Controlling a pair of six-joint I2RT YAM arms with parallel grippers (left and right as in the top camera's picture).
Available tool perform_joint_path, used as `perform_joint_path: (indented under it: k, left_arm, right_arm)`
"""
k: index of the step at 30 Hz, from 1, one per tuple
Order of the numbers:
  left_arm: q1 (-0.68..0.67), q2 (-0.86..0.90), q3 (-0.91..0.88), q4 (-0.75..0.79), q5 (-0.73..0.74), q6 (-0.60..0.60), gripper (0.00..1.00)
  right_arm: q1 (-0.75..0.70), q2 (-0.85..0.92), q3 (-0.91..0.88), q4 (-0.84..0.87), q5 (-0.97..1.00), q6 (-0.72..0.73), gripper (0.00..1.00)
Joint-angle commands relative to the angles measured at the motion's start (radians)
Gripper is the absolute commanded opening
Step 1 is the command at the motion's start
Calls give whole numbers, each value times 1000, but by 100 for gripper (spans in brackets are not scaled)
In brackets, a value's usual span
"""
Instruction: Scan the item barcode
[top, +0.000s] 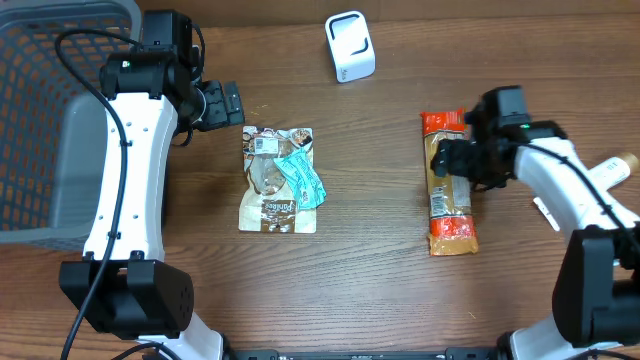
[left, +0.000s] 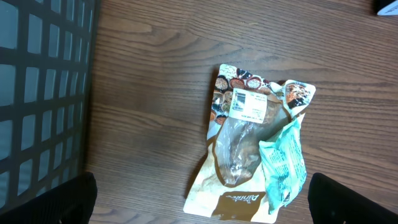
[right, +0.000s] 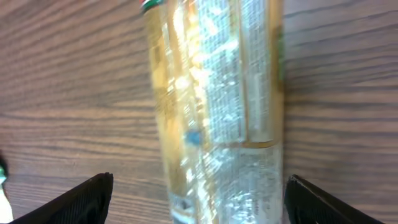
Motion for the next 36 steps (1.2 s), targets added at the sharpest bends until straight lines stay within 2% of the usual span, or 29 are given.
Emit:
perform_joint_path:
  k: [1,8,15,17,18,21,22,27,28,33,36]
  left_arm:
    - [-2,4,-5,1,5,20,100]
    - [-2,4,-5,1,5,20,100]
    - [-2,4,-5,1,5,20,100]
    - [-2,4,-5,1,5,20,100]
    - [-2,4,-5,1,5,20,100]
    - [-2,4,-5,1,5,20,100]
    - [-2,4,-5,1,5,20,100]
    - [-2,4,-5,1,5,20,100]
    - [-2,4,-5,1,5,20,100]
    - [-2,4,-5,1,5,20,100]
    - [-2,4,-5,1,5,20,100]
  right_arm:
    - [-43,69,25,3,-106,-59,90]
    - [-83,159,25,11,-198,-100,92]
    - [-62,270,24,60,-302,-111,91]
    - [-55,311,24,85,-333,-110,81]
    - [-55,330,24,95,-350,-110,73]
    - [-57,362,24,110,-403,-110,46]
    - [-58,366,24,110,-415,-110,34]
    - [-58,366,24,110,-479,-111,7]
    - [-58,365,25,111,-494,-111,4]
    - [-67,364,44,97,-607,-111,4]
    - [-87,332,92,12,-739,-180,4]
